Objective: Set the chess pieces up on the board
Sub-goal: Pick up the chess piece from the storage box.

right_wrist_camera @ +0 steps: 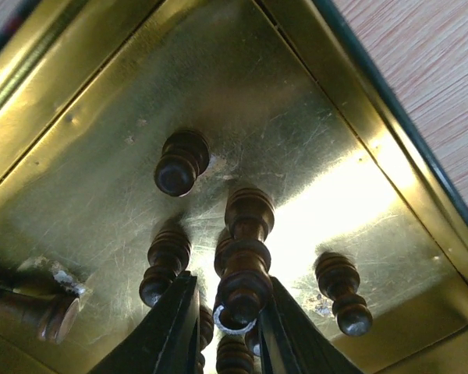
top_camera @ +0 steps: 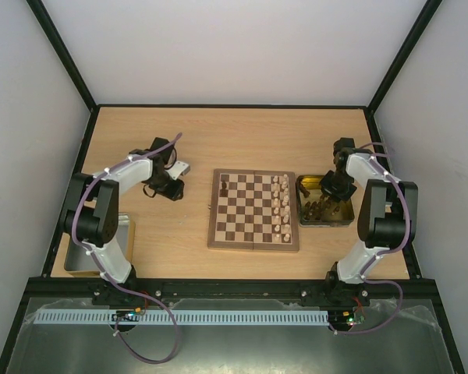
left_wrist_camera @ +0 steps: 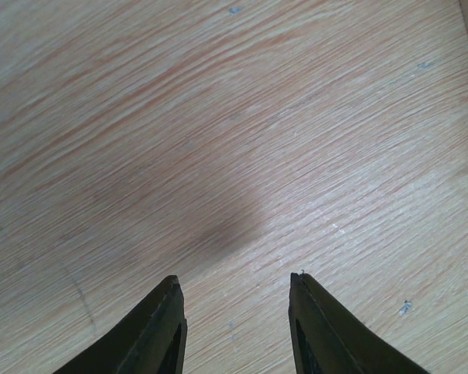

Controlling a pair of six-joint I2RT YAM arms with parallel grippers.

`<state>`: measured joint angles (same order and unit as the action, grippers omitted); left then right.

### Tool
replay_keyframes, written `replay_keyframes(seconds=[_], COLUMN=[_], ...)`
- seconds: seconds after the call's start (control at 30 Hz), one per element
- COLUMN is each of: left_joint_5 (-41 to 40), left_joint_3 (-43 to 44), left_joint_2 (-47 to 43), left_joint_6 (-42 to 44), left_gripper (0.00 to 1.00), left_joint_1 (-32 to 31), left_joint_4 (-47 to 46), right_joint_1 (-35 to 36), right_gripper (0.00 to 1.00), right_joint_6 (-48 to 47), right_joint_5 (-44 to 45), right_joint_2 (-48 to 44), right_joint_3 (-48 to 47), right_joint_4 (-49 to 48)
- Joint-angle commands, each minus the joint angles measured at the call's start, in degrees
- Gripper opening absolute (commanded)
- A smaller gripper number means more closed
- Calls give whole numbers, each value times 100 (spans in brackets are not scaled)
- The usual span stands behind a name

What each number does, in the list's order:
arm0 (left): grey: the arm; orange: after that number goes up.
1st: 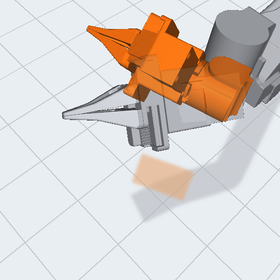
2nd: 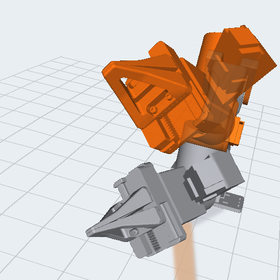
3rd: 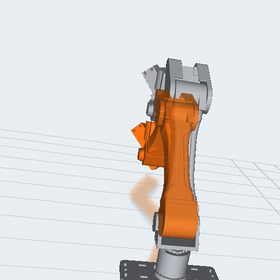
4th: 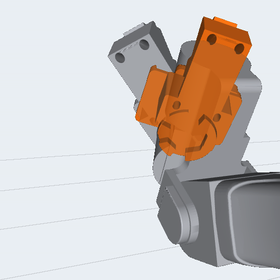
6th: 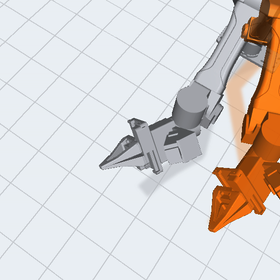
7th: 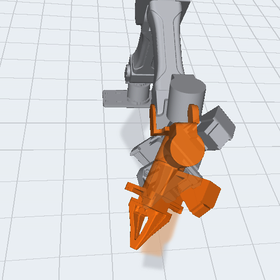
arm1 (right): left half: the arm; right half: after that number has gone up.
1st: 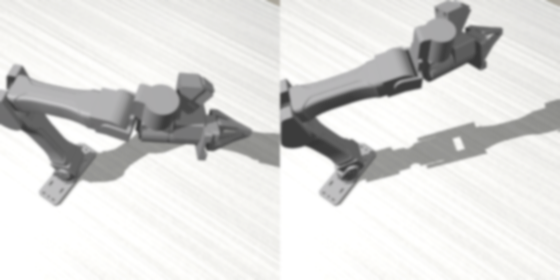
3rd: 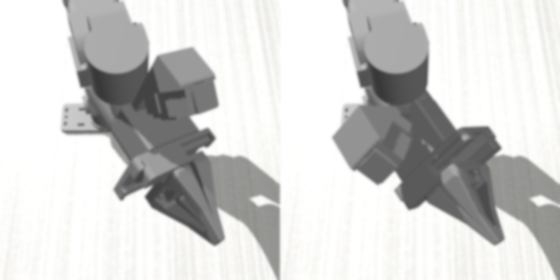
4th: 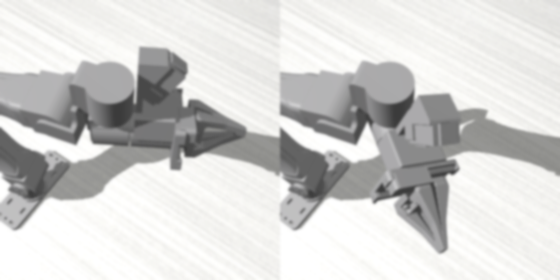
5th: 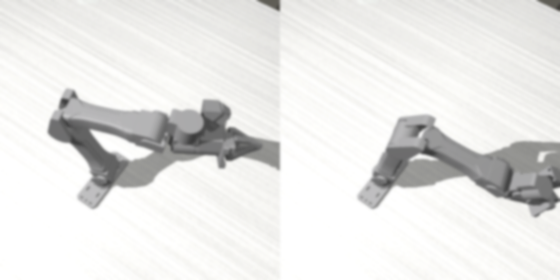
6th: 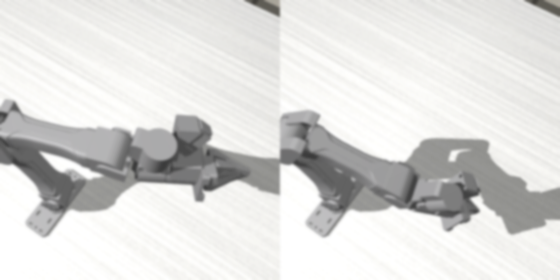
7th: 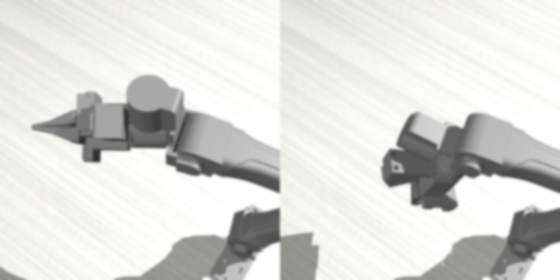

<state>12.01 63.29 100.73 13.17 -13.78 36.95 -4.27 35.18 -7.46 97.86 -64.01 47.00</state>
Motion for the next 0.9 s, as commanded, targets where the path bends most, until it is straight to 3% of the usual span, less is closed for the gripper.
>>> replay_keyframes(seconds=[0.0, 0.4, 0.53, 0.87], left_joint_5=[55, 94, 126, 134], left_joint_3=[-87, -159, -159, -174], left_joint_2=[-235, -378, -411, -466], left_joint_6=[-22, -37, -42, -51], left_gripper=[38, 39, 50, 53], left_joint_1=[96, 209, 218, 218], left_joint_4=[37, -13, -21, -21], right_joint_1=[-12, -12, -12, -12], right_gripper=[20, 13, 12, 10], right_joint_6=[-2, -7, 10, 94], right_joint_5=[141, 243, 245, 219], right_joint_2=[125, 155, 60, -384], right_joint_3=[-124, -189, -287, -488], right_joint_4=[-22, 28, 113, 378])
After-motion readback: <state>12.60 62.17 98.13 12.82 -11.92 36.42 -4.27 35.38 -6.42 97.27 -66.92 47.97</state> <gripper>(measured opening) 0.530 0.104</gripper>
